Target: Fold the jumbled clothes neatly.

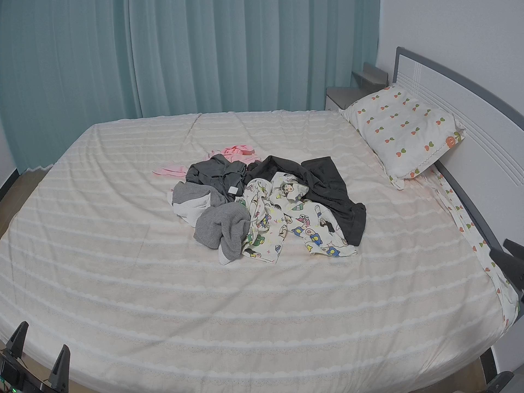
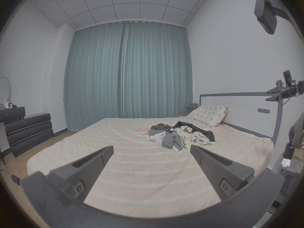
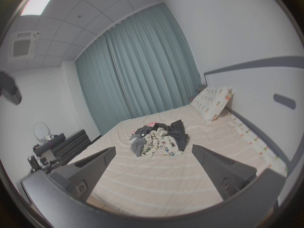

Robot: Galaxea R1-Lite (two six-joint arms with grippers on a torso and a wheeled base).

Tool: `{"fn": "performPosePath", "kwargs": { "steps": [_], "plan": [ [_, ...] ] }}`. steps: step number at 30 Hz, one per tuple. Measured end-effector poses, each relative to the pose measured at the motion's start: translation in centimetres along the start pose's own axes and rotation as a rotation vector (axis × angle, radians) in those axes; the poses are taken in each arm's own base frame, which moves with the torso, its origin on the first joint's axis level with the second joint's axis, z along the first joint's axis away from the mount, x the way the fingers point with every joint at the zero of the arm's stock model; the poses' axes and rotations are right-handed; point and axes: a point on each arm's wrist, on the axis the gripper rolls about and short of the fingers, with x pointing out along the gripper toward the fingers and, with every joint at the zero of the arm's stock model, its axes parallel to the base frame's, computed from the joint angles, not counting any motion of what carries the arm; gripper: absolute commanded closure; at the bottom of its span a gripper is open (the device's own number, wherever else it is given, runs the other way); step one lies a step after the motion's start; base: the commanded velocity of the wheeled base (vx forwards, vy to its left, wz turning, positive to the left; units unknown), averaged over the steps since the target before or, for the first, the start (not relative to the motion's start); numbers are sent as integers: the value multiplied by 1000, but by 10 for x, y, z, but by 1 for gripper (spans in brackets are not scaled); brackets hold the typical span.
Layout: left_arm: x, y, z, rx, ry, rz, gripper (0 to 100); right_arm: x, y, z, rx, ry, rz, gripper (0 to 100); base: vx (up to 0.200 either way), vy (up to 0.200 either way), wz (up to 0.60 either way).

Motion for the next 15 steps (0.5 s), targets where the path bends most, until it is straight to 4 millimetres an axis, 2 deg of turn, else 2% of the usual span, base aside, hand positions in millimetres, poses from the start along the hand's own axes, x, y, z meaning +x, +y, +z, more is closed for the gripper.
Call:
{"fn": "performPosePath", "kwargs": {
  "steps": [6,15],
  "plan": [
    [0,0,0,0,0,-1,0,60,-3,13,116,99,7,0,0,0,0],
    [0,0,0,0,0,0,0,181,-13,13,265,190,-76,0,0,0,0]
  ]
}}
